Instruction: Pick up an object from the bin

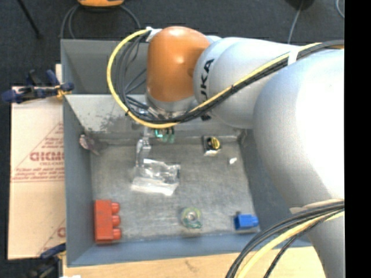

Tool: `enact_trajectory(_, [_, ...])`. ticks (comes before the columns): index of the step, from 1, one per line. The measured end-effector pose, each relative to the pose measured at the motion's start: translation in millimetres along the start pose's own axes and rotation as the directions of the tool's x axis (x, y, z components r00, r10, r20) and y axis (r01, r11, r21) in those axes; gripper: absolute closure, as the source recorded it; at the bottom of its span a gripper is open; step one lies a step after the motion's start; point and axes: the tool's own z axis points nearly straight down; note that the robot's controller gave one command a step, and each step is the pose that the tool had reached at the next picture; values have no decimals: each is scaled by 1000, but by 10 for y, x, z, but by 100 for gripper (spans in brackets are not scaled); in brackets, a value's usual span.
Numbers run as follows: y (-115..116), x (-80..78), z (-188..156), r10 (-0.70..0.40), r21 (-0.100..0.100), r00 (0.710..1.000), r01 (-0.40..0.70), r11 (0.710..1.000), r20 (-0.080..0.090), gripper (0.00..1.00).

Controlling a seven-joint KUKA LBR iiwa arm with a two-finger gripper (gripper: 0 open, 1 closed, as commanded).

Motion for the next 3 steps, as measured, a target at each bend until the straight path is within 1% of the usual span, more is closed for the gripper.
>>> enact_trajectory(1, [-331,164,384,-186,1,982,186,983,13,0])
enact_trajectory(2, [-538,271,541,-397,2,918,397,918,13,0])
enact_trajectory(3, [-491,449,562,-629,14,777,629,777,33,0])
